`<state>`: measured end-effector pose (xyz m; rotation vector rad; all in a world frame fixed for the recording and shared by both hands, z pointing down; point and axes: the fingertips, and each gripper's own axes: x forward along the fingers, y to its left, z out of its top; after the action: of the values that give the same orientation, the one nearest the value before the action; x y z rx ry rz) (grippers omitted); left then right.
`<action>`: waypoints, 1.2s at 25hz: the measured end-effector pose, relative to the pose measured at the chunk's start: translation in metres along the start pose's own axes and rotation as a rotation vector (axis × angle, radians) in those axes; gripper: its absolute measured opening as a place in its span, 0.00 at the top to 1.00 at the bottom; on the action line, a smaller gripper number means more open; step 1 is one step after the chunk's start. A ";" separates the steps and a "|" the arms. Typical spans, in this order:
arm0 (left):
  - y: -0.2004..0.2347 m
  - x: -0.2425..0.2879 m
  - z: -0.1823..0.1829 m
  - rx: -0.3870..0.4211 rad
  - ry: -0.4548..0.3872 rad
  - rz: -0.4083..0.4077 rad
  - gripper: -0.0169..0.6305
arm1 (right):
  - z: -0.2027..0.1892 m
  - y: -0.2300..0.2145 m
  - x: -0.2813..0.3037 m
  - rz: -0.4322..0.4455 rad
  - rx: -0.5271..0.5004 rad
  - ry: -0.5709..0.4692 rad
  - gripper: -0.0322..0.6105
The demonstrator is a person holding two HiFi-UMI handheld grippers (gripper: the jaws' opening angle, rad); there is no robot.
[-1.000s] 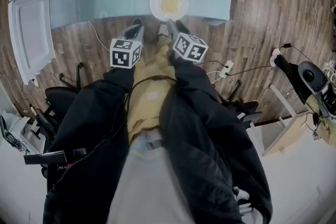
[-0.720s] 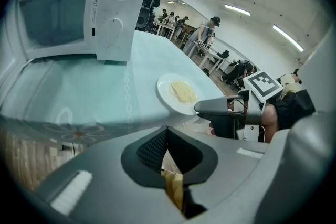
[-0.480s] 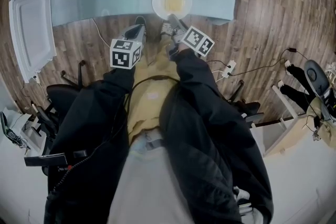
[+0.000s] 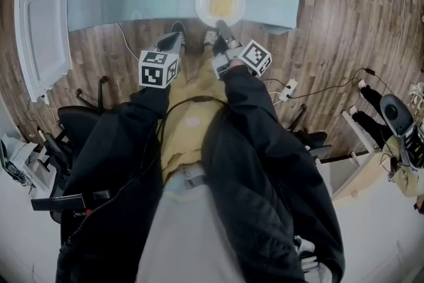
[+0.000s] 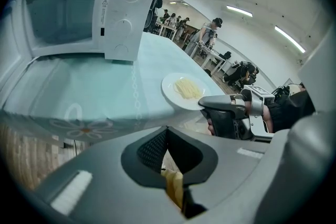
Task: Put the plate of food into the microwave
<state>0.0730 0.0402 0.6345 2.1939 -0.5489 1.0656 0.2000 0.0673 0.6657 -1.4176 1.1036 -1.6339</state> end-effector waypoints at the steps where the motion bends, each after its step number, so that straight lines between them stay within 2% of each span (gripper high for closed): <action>1: 0.000 -0.001 0.000 -0.002 -0.003 0.000 0.98 | 0.000 0.002 -0.001 0.009 0.001 -0.003 0.93; 8: 0.009 -0.009 0.001 -0.025 -0.026 0.007 0.98 | -0.010 0.008 -0.001 0.039 -0.032 0.042 0.93; 17: 0.030 -0.023 -0.006 -0.087 -0.054 0.046 0.98 | -0.041 0.023 0.017 0.062 -0.102 0.168 0.93; 25: 0.080 -0.059 -0.011 -0.164 -0.105 0.092 0.98 | -0.092 0.051 0.057 0.080 -0.169 0.284 0.93; 30: 0.106 -0.081 -0.009 -0.225 -0.149 0.141 0.98 | -0.120 0.064 0.077 0.053 -0.193 0.373 0.93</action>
<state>-0.0435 -0.0216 0.6116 2.0689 -0.8590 0.8677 0.0679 -0.0091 0.6329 -1.2137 1.5323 -1.8396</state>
